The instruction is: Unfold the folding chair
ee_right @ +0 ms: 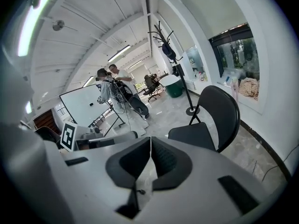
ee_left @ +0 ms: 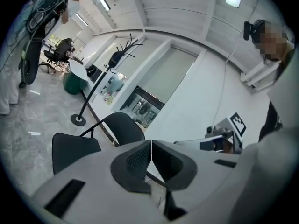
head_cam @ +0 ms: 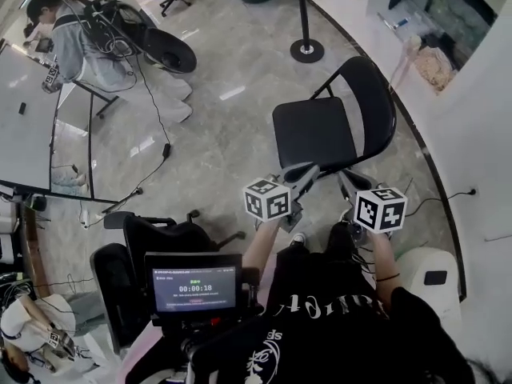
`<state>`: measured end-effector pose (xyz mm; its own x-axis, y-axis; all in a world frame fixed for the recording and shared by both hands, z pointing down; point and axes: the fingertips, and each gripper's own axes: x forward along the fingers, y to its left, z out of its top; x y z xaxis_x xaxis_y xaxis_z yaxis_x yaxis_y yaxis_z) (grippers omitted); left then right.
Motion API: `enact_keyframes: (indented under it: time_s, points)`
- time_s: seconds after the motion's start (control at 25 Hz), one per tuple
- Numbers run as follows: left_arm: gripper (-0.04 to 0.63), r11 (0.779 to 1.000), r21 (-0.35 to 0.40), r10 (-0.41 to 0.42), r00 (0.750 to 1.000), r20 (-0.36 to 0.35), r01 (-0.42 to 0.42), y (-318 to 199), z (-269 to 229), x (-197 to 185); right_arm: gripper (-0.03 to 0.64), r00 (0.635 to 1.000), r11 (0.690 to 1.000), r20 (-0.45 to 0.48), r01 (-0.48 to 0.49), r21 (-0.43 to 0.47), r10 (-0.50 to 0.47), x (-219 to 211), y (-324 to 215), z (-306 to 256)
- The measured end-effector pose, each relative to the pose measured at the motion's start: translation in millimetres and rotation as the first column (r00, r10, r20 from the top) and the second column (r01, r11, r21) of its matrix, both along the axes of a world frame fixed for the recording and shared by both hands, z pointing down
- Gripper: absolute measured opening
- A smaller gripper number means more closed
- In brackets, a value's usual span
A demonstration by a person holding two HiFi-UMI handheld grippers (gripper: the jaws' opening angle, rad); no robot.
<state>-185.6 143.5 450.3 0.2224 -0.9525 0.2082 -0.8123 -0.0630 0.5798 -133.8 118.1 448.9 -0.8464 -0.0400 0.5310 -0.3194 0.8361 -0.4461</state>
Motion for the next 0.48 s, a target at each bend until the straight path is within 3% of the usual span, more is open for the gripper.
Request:
enact_keyframes:
  time_s: [0.16, 0.48]
  points:
    - [0.009, 0.996, -0.014, 0.084, 0.996, 0.023, -0.084, 47, 7, 8, 0.021, 0.998, 0.998, -0.015, -0.063, 0.023, 0.063, 9, 41, 2]
    - [0.009, 0.992, 0.005, 0.125, 0.991, -0.039, -0.125, 100, 15, 27, 0.021, 0.984, 0.984, -0.051, -0.171, 0.043, 0.173, 50, 83, 0]
